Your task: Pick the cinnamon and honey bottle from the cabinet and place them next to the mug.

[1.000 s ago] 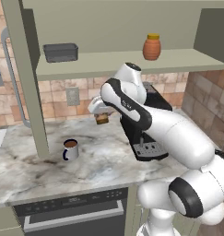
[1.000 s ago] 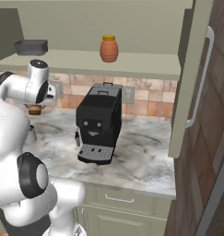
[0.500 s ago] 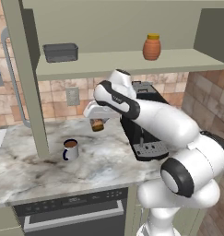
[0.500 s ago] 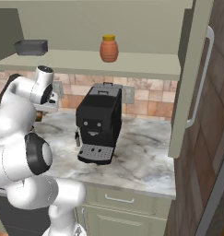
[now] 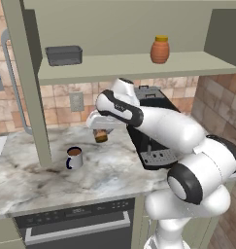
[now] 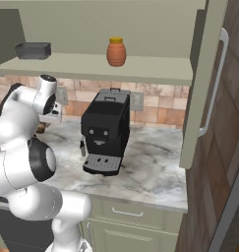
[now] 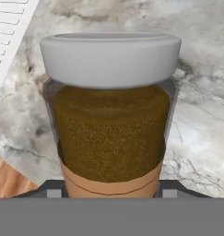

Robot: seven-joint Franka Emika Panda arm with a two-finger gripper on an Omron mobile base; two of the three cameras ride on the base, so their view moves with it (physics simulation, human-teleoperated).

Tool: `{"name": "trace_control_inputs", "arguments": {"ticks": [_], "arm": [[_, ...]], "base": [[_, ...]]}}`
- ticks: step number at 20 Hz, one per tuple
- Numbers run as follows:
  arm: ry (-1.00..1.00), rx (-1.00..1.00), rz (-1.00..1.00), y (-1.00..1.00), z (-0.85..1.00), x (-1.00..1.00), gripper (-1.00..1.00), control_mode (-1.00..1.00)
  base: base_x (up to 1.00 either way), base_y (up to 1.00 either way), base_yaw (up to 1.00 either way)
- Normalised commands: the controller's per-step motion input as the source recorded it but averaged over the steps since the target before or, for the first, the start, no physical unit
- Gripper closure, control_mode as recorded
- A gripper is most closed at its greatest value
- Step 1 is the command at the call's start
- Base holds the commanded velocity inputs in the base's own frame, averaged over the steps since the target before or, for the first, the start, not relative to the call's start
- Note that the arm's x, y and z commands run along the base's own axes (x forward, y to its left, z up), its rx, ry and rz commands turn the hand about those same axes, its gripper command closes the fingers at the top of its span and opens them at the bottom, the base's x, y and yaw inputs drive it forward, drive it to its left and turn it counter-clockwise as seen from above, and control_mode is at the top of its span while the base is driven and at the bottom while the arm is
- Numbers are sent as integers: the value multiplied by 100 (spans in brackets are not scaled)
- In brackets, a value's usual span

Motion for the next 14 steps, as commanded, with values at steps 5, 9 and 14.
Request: {"name": "trace_control_inputs", "arguments": {"ticks": [5,9,14], "arm": [[0,0,-8,0,-34,0,100,-100],[-8,0,0,0,-42,0,100,-100],[-17,0,0,0,-20,0,100,-100]], "base": [[0,0,0],[0,0,0],[0,0,0]]}}
